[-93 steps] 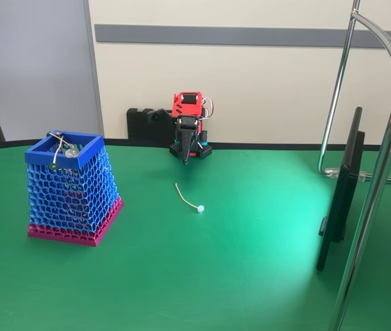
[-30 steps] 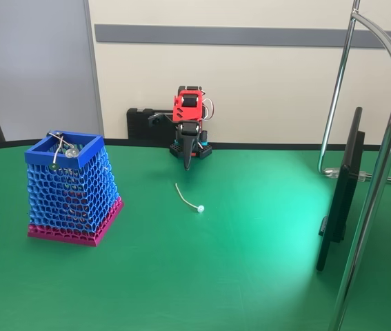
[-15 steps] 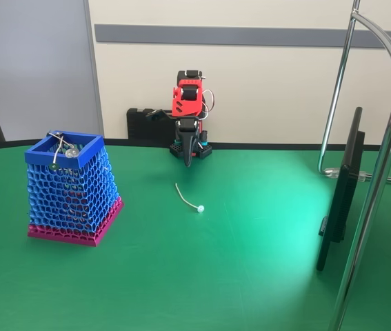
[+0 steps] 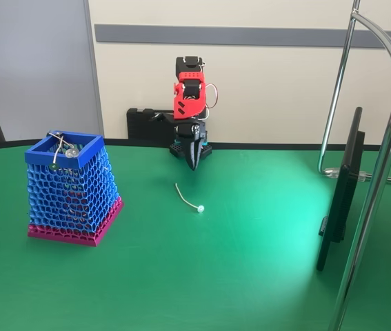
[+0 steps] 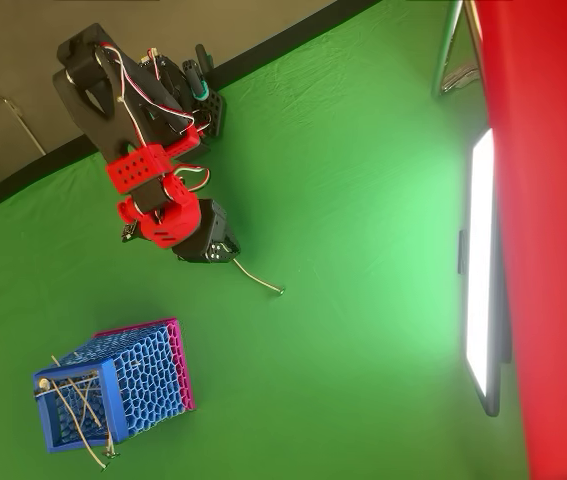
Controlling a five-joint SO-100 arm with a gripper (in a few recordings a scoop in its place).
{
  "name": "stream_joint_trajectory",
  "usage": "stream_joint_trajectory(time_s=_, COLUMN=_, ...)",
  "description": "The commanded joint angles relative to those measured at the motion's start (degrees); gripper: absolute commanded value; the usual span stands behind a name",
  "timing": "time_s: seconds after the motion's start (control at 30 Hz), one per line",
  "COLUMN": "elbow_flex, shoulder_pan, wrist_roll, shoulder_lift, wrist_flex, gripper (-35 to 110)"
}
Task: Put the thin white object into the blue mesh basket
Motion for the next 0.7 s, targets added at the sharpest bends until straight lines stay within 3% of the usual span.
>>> stream_joint_trajectory(time_s=0.0, elbow_flex=-5.6, shoulder_pan=-1.1, wrist_roll=2.5, shoulder_lift=-4.6, wrist_flex=1.0, gripper=1)
stream_joint_trajectory(time_s=0.5, elbow_flex=-24.0, shoulder_pan=-0.9, wrist_roll=15.9, shoulder_lift=-28.3, wrist_flex=3.0, gripper=1)
stream_joint_trajectory(time_s=0.67, elbow_flex=-28.1, shoulder_pan=-2.2, wrist_roll=17.4, shoulder_lift=-34.4, wrist_flex=2.9, gripper=15)
